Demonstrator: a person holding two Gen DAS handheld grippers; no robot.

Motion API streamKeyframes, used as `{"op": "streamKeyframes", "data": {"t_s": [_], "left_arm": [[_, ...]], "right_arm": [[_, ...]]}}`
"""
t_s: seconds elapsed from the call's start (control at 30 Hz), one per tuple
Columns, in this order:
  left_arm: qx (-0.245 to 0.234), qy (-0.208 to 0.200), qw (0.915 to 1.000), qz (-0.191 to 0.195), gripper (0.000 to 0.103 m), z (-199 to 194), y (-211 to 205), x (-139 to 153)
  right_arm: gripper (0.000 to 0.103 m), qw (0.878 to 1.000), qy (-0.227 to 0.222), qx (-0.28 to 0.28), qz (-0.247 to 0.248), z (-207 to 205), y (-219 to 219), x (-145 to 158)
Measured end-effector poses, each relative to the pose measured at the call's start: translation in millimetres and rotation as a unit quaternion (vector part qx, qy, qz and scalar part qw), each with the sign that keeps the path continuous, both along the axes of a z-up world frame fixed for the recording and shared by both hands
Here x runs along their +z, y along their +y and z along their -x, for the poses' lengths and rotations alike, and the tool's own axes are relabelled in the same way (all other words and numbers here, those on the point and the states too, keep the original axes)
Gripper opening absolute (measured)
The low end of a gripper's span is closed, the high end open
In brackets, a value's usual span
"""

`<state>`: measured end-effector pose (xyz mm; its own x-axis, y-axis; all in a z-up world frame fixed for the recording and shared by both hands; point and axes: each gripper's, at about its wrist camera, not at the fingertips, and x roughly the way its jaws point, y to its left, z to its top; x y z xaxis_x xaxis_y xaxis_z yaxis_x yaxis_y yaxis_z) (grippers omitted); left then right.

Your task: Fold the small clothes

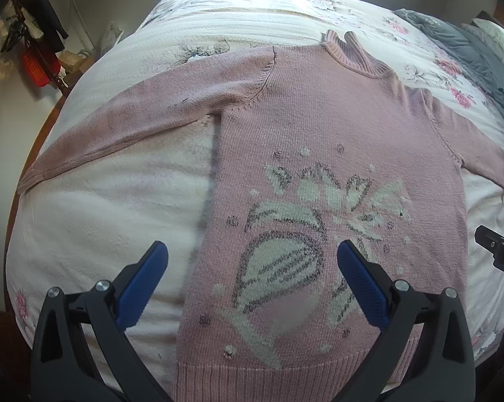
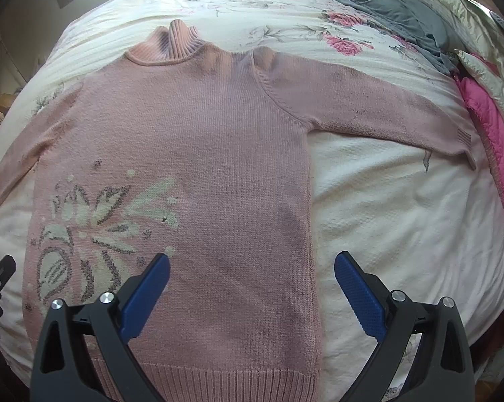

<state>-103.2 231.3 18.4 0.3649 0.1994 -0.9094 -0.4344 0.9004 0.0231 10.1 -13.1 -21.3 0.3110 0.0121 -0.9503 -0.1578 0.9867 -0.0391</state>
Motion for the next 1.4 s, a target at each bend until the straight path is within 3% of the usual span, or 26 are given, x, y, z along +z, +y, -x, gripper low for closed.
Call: {"op": "streamKeyframes", "data": {"t_s": [1.2, 1.27, 1.4], "left_arm": [[-0.002, 0.003, 1.0, -0.003, 0.1, -6, -6, -2], [-0.005, 0.002, 1.0, -0.007, 0.1, -9, -9, -3], [-0.025, -0.005, 0.9996, -0.014, 0.1, -24, -26, -4]], "right_arm": [[0.099, 1.0, 0.0, -0.008, -0.006, -3, -14, -4], [0.099, 1.0, 0.0, -0.005, -0.018, -5, -18, -6], [0.099, 0.995, 0.014, -0.026, -0.093, -21, -54, -12]]}}
